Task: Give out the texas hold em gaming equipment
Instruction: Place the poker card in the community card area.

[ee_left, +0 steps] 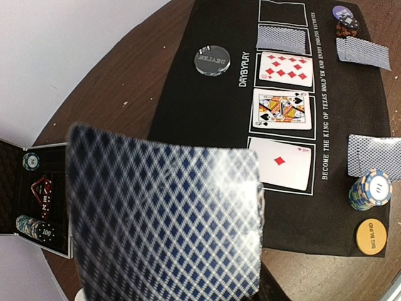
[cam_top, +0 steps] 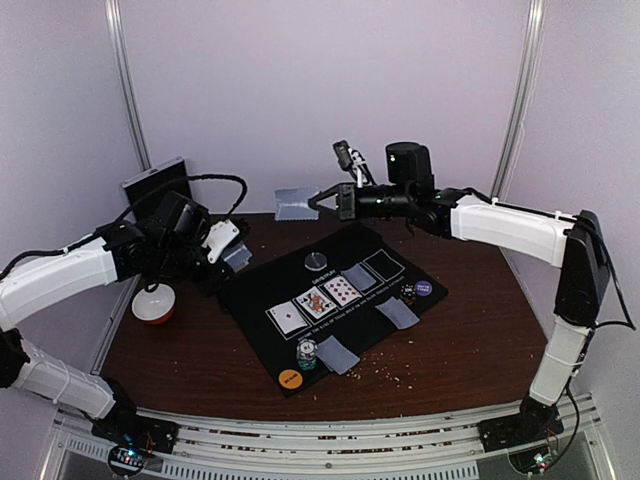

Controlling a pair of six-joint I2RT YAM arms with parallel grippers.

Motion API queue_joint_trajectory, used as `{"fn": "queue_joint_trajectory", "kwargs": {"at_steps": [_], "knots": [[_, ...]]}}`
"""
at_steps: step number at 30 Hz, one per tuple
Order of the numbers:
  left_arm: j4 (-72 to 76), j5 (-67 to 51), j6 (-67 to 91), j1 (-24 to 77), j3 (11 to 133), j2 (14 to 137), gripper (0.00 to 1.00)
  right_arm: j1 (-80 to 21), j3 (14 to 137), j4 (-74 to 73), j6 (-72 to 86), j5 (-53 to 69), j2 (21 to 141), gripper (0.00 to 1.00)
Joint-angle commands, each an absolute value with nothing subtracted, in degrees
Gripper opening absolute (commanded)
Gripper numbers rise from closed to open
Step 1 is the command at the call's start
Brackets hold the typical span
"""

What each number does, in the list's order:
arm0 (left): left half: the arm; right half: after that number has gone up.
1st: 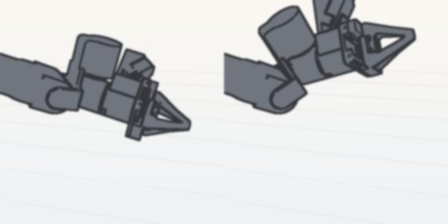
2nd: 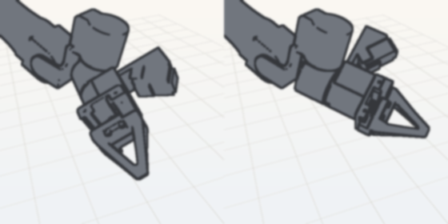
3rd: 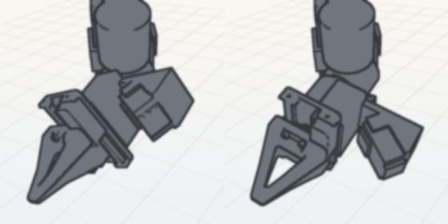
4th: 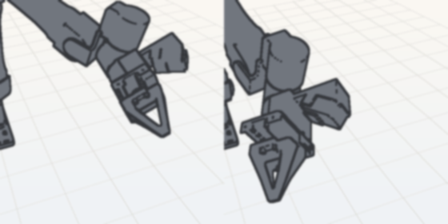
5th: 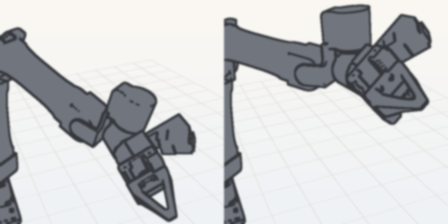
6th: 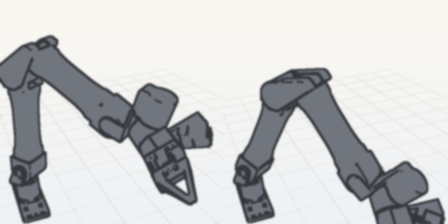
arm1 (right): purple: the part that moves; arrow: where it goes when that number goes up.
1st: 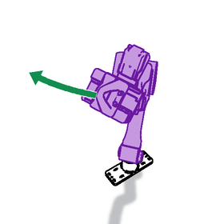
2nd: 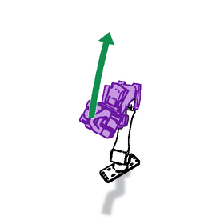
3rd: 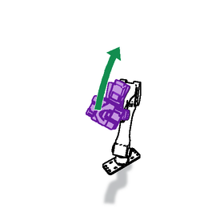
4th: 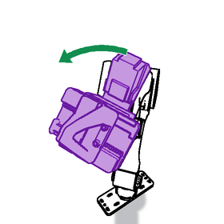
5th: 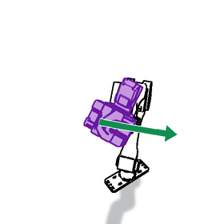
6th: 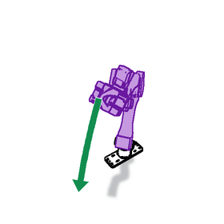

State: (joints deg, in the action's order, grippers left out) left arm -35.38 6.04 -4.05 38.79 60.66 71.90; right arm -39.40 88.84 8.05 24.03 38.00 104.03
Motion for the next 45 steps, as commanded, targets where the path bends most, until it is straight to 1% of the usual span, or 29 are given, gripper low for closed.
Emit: {"fn": "queue_joint_trajectory", "kwargs": {"at_steps": [1,2,5,9,17,25,29,32,38,45], "knots": [[-30.7,7.9,-0.1,38.9,60.2,72.4,0.36,-32.9,77.6,12.0,38.4,16.8,97.8,0.0],[-30.3,8.0,0.2,38.9,60.0,72.4,0.36,-31.4,76.3,11.1,41.1,13.0,97.5,0.0],[-29.7,7.7,0.8,38.9,59.4,72.3,0.36,-27.9,71.5,10.4,46.5,6.9,97.9,0.0],[-29.4,7.6,1.2,38.8,59.3,72.2,0.36,-27.2,70.3,9.9,50.7,1.5,101.4,0.0],[-29.0,8.2,1.3,38.9,58.6,71.9,0.36,-27.2,66.5,15.6,63.9,-1.1,109.3,0.0],[-28.1,8.7,-0.6,38.7,57.5,71.4,0.36,-27.2,65.6,14.4,65.4,-1.4,110.6,0.0],[-28.0,8.4,-1.0,38.4,57.3,71.7,0.36,-27.2,63.1,16.7,68.5,-0.4,111.2,0.0],[-28.0,8.5,-1.3,38.3,57.4,71.4,0.36,-27.2,63.2,18.2,70.6,1.1,112.7,0.0],[-27.9,8.5,-1.3,38.1,57.0,70.5,0.36,-27.2,64.7,18.0,71.1,-0.1,113.8,0.0],[-28.0,8.4,-1.1,38.0,56.7,70.1,0.36,-27.1,66.7,17.0,70.5,0.6,115.1,0.12]]}}
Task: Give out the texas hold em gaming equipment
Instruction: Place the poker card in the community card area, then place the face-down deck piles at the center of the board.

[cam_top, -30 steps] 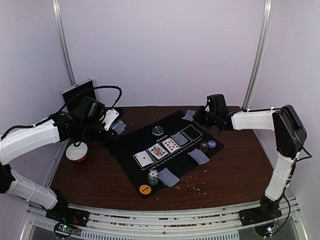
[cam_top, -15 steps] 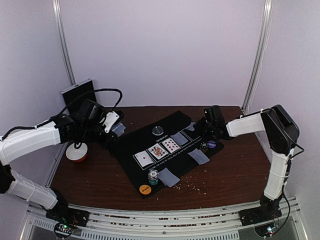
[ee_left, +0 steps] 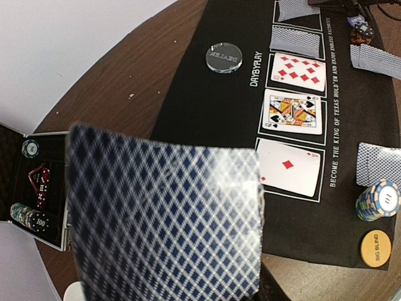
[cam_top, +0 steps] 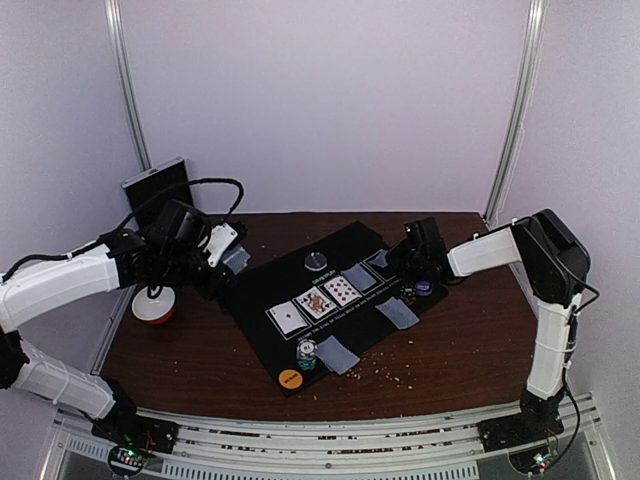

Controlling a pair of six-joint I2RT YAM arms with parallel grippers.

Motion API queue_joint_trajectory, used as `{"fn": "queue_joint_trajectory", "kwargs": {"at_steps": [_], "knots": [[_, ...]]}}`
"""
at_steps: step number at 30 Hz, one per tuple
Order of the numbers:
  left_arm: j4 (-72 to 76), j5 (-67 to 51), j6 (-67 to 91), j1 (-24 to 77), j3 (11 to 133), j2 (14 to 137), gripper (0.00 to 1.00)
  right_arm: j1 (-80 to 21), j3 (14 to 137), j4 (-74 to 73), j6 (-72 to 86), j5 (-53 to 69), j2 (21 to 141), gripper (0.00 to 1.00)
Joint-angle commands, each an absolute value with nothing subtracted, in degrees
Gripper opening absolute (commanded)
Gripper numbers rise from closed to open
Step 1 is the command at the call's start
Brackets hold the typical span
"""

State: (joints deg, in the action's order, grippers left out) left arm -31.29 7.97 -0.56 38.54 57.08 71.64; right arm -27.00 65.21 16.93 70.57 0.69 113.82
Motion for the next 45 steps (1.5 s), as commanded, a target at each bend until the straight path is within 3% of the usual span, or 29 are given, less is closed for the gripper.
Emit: {"fn": "queue_joint_trajectory", "kwargs": {"at_steps": [1,20,24,27,45], "knots": [[-28.0,8.4,-1.1,38.0,56.7,70.1,0.36,-27.1,66.8,16.9,70.5,0.8,115.2,0.13],[-26.2,7.6,6.3,38.0,52.0,70.1,0.36,-26.5,70.3,9.2,62.8,-1.5,111.7,0.75],[-25.1,7.8,11.2,37.9,48.3,69.8,0.36,-26.5,70.2,8.6,62.7,-2.0,110.0,0.93],[-23.9,7.6,15.0,37.9,45.1,69.6,0.36,-26.5,70.6,7.4,61.2,-3.4,108.4,0.99],[-21.2,5.0,36.3,38.2,28.1,66.2,0.39,-26.7,74.5,-1.4,32.6,-10.4,91.8,1.0]]}}
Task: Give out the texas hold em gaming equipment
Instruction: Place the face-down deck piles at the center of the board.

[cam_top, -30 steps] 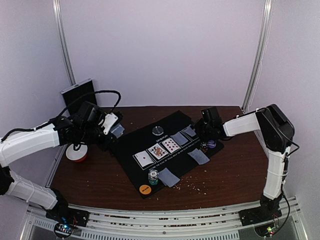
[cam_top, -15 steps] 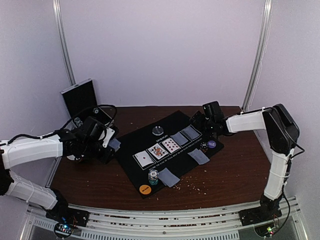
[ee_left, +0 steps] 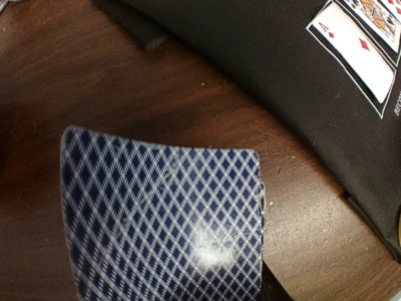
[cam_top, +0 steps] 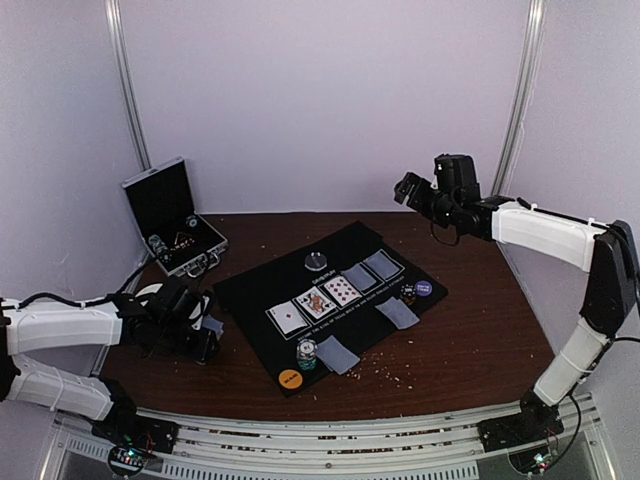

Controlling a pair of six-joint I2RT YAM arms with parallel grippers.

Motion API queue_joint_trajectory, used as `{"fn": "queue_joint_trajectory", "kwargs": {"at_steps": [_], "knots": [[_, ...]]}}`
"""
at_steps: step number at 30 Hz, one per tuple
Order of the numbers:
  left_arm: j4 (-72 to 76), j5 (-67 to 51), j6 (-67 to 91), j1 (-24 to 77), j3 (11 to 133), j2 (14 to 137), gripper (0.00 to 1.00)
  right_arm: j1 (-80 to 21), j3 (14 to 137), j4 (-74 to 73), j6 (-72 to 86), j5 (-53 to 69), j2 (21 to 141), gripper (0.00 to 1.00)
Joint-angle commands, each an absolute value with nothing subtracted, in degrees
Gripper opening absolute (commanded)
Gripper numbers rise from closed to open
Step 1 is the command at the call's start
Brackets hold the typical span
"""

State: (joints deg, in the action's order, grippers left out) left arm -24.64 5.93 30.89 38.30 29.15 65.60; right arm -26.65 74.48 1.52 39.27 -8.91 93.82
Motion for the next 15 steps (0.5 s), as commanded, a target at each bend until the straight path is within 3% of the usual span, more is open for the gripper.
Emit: {"fn": "queue_joint_trajectory", "kwargs": {"at_steps": [1,7,15], "knots": [[-21.1,4.8,37.0,38.3,27.8,66.9,0.4,-26.7,74.6,-1.9,31.7,-10.1,91.3,1.0],[-20.0,4.4,40.4,39.1,24.8,68.5,0.47,-26.8,74.3,-3.9,27.3,-9.0,88.7,1.0],[-19.8,4.8,41.3,39.2,23.4,66.9,0.73,-26.7,73.1,-4.2,25.3,-8.9,86.6,1.0]]}}
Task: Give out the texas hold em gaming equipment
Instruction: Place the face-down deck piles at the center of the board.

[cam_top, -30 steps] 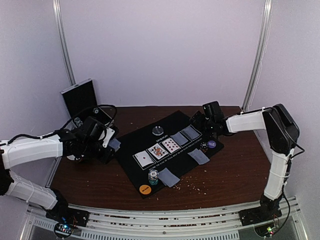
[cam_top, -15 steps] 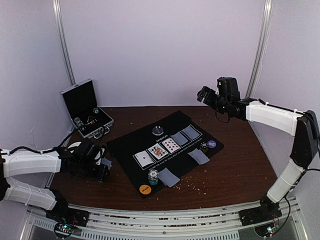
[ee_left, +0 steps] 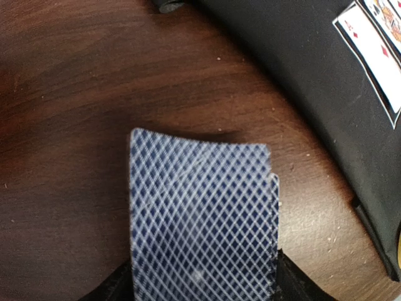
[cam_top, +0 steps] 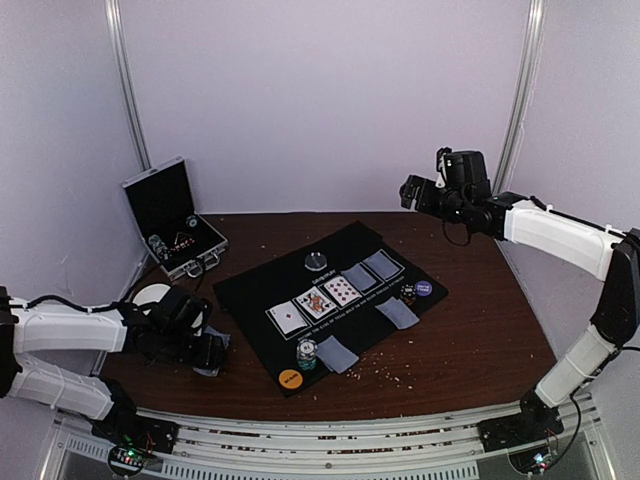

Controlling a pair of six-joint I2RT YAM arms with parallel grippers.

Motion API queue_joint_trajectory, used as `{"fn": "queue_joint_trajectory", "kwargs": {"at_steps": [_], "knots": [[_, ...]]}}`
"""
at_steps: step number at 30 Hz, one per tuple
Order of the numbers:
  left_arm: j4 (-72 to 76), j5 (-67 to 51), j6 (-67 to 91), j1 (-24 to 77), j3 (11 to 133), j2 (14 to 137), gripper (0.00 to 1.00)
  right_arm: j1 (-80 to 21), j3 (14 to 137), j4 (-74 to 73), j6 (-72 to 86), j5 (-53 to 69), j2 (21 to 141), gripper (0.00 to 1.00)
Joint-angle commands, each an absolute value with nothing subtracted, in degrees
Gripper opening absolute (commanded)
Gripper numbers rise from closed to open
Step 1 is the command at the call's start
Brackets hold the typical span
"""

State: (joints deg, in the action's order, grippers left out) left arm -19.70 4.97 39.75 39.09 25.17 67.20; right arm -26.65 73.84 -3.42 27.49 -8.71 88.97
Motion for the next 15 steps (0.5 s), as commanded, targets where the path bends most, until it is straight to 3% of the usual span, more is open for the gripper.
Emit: {"fn": "queue_joint_trajectory", "kwargs": {"at_steps": [1,10,15], "knots": [[-20.1,5.1,41.4,39.3,23.3,66.8,0.75,-26.7,73.0,-4.2,25.2,-8.9,86.5,1.0],[-21.6,7.2,42.3,39.4,23.4,63.7,0.97,-26.5,73.6,-4.0,24.3,-8.7,85.7,1.0],[-22.7,8.3,40.9,40.9,25.9,61.4,0.98,-25.8,74.0,-4.3,22.2,-8.8,84.4,1.0]]}}
